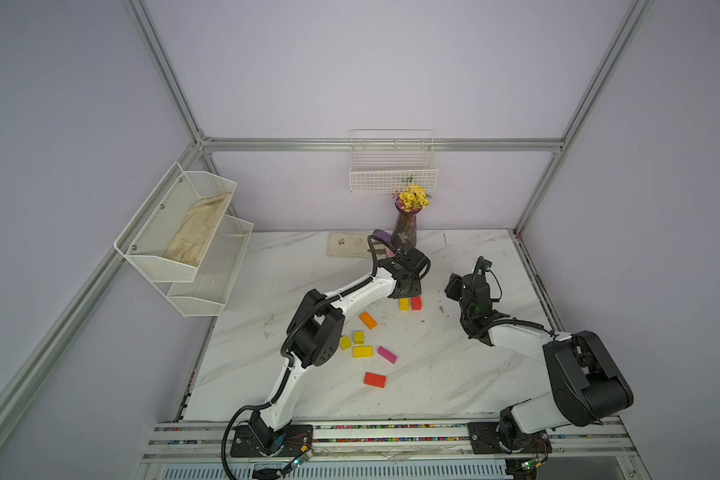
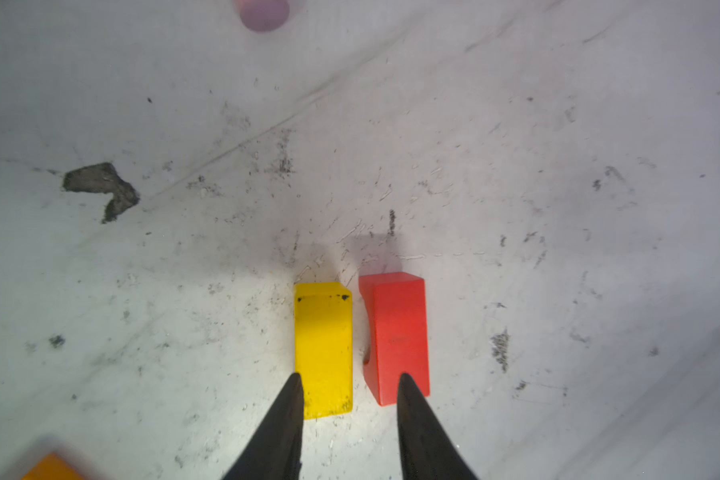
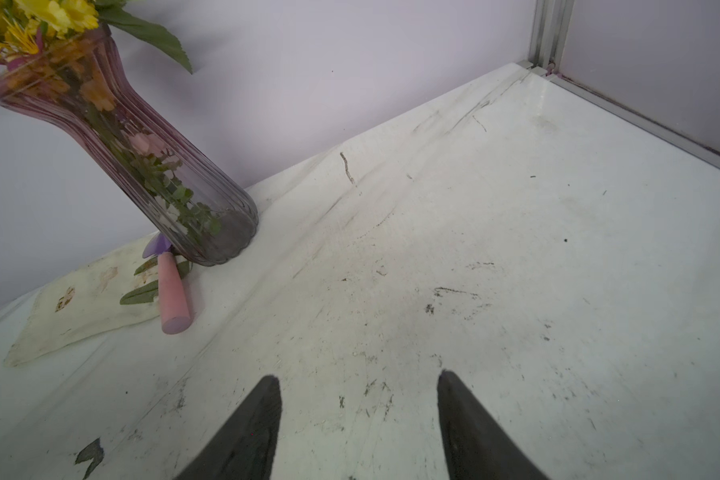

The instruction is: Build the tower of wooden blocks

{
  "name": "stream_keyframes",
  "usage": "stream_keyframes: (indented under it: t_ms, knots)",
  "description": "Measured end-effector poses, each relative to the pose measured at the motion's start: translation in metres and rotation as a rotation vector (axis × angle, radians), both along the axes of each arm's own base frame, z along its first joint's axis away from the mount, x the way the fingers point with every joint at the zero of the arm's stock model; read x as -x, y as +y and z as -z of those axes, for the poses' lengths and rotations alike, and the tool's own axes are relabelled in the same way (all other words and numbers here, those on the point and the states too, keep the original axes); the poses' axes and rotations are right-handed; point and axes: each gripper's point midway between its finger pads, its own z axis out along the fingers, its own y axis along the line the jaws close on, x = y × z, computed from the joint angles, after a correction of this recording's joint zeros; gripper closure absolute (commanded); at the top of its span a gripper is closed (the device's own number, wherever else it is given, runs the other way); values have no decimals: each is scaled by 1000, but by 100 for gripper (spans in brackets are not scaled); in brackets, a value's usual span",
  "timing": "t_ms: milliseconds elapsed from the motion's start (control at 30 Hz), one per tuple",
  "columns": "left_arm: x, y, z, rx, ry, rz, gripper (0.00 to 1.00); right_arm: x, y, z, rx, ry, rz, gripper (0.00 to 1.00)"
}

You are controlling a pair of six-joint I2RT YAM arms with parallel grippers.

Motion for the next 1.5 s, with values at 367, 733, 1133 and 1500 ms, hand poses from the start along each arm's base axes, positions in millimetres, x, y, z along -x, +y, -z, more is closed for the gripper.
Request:
stream_keyframes:
  t_ms: [367, 733, 1133, 1500]
  knots:
    - [23, 24, -19, 19, -25, -4, 72, -6, 15, 41, 32, 192, -40, 49]
    - [11, 41, 9, -1, 18, -31, 77, -17, 48, 80, 56, 308, -154, 55]
    - [13, 46, 71, -65, 129, -33, 79, -16, 54, 82, 51, 321, -192, 57]
    - [15, 42, 85, -61, 162, -20, 79, -15, 58, 83, 46, 326, -214, 58]
